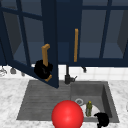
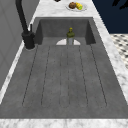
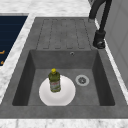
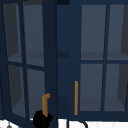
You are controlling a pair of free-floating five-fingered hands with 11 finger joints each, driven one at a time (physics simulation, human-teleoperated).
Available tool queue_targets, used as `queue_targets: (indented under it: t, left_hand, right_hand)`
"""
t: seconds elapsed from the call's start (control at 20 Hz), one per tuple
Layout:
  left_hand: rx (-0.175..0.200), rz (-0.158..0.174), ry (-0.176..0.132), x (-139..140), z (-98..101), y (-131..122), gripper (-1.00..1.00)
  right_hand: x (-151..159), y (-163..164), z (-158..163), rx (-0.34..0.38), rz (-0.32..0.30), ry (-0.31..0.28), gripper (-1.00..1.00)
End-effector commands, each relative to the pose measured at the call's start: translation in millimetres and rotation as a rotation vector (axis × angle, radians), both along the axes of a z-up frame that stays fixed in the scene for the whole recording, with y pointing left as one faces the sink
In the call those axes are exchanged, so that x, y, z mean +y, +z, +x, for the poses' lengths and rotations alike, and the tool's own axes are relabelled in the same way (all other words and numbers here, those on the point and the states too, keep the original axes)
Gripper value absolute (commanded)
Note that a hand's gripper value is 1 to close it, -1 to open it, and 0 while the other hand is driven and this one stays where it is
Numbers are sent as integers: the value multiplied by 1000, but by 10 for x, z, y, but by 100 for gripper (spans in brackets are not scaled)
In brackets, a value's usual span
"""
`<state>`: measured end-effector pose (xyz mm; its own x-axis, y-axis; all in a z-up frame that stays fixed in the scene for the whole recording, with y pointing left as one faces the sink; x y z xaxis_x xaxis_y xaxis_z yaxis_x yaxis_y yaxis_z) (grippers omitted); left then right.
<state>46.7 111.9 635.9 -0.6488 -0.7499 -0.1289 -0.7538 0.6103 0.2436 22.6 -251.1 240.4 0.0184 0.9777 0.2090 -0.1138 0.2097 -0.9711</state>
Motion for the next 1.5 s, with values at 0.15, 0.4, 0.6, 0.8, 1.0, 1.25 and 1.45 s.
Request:
queue_targets:
  t: [0.15,0.4,0.6,0.8,1.0,1.25,1.45]
  left_hand:
    - [0,-26,-33,404,-400,-101,100]
    - [10,-36,-95,674,-604,-81,100]
    - [14,-36,-142,876,-764,-58,100]
    - [28,-44,-185,1090,-941,-76,100]
    - [35,-50,-224,1317,-1113,-92,100]
    - [43,-51,-272,1616,-1296,-86,100]
    - [46,-53,-310,1857,-1411,-63,100]
  right_hand:
    - [0,0,0,0,0,0,0]
    - [0,0,0,0,0,0,0]
    - [0,0,0,0,0,0,0]
    - [0,0,0,0,0,0,0]
    - [0,0,0,0,0,0,0]
    - [0,0,0,0,0,0,0]
    - [0,0,0,0,0,0,0]
